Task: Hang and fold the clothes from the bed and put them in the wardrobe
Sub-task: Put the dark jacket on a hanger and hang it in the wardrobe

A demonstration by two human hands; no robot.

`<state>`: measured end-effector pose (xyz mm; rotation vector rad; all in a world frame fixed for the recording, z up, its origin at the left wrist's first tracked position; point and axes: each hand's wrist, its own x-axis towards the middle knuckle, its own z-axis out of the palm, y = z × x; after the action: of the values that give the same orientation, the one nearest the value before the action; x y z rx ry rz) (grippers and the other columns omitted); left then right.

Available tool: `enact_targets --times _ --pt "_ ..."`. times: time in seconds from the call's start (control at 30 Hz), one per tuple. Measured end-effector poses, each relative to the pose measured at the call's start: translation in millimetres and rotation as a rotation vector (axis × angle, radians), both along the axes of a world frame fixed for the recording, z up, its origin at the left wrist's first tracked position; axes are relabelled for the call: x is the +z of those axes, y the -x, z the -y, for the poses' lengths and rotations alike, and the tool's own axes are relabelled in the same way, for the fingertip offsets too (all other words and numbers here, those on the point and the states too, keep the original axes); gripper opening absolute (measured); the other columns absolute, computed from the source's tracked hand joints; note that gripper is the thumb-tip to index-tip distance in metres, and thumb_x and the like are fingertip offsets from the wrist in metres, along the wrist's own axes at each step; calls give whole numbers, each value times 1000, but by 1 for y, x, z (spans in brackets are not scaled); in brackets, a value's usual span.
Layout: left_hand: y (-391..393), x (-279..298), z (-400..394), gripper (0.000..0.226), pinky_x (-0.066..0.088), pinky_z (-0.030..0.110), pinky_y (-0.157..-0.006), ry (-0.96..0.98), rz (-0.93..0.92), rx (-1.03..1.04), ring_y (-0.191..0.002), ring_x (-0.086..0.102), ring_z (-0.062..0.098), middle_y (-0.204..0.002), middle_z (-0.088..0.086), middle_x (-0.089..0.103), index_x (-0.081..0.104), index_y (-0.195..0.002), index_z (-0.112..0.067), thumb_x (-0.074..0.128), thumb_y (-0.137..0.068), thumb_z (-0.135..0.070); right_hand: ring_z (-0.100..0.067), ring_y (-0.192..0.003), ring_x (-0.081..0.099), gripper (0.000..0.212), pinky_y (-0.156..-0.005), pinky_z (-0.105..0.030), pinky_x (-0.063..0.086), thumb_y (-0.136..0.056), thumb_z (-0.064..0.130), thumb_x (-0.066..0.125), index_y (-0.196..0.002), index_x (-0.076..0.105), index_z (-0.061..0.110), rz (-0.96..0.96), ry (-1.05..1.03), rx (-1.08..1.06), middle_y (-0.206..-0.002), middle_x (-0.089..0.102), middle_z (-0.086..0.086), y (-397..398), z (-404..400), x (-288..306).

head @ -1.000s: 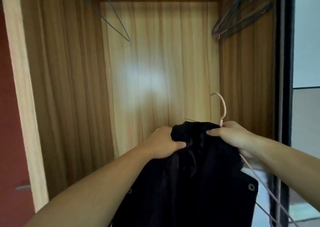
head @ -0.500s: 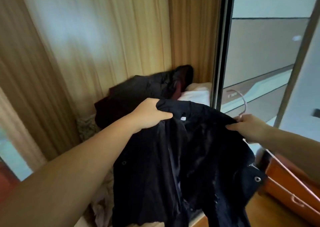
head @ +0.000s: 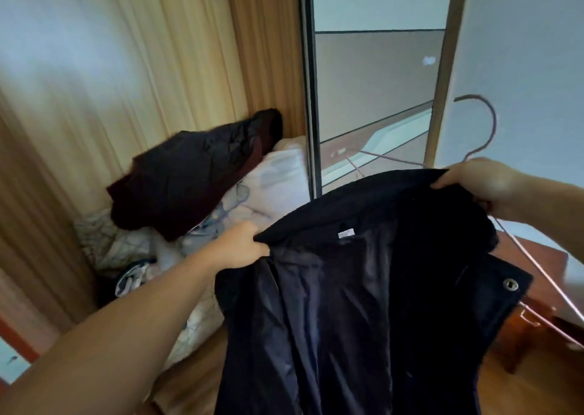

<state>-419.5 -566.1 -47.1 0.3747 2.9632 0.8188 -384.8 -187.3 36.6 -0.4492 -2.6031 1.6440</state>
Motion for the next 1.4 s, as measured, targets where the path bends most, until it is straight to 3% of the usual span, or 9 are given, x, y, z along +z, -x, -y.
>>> enact_targets --times 0.13,0.27,0.43,0.6,0.77,0.97,1.23,1.33,1.4 --pt "-11 23 -45 16 50 31 -79 -516 199 -7 -93 70 23 -90 -1 76 76 -79 -21 67 -72 -11 -42 -84 69 26 -78 -47 56 -80 12 65 -103 67 0 41 84 -87 -94 70 -25 -22 -32 -37" --pt "-20 60 -118 18 51 35 -79 -788 177 -65 -83 72 25 -87 9 76 77 -80 -14 61 -72 -9 -25 -69 68 22 -60 -27 52 -77 21 74 -94 70 7 65 -30 -89 -81 71 -11 -36 -44 -74" --pt "-39 87 -196 20 39 25 -65 -617 139 -214 -66 58 17 -68 3 60 68 -74 -8 54 -63 -17 5 -66 62 18 -57 -11 45 -68 23 78 -72 64 34 -188 -216 157 -69 69 18 -55 -15 -107" --pt "-46 80 -217 20 46 35 -74 -322 185 -355 -73 64 20 -75 3 66 69 -78 -11 66 -61 -22 -13 -56 60 26 -49 -21 47 -71 -8 58 -58 65 13 -214 167 60 -59 67 2 -69 -30 -120" --pt "-47 44 -187 43 53 32 -94 -276 394 -434 -106 67 19 -113 3 72 69 -107 -23 81 -66 -29 -12 -36 27 19 -40 -16 20 -59 5 50 -50 40 19 -191 329 -162 -37 34 7 -75 -61 -85" --pt "-59 -30 -177 53 49 41 -100 -205 469 -297 -104 68 18 -108 0 74 71 -108 -19 87 -61 -35 -11 -37 22 12 -39 -17 13 -40 14 46 -33 38 20 -252 405 -96 -40 31 9 -70 -51 -56" --pt "-52 -5 -170 19 59 29 -74 -746 277 -20 -84 74 22 -90 6 76 79 -81 -27 71 -80 -44 -15 -58 38 18 -46 -20 36 -81 7 58 -66 55 17 -224 76 34 -46 50 14 -73 -71 -93" --pt "-37 11 -190 25 58 30 -67 -678 248 79 -78 74 23 -83 7 76 75 -84 -15 72 -80 -39 -16 -76 58 22 -75 -21 48 -94 34 56 -86 74 24 -218 -74 83 -79 72 7 -85 -65 -120" --pt "-31 7 -203 22 56 28 -65 -577 236 133 -75 74 21 -78 5 76 72 -88 -15 72 -80 -36 -4 -58 54 37 -57 -17 42 -97 45 48 -76 75 31 -262 -42 42 -61 61 13 -95 -64 -137"
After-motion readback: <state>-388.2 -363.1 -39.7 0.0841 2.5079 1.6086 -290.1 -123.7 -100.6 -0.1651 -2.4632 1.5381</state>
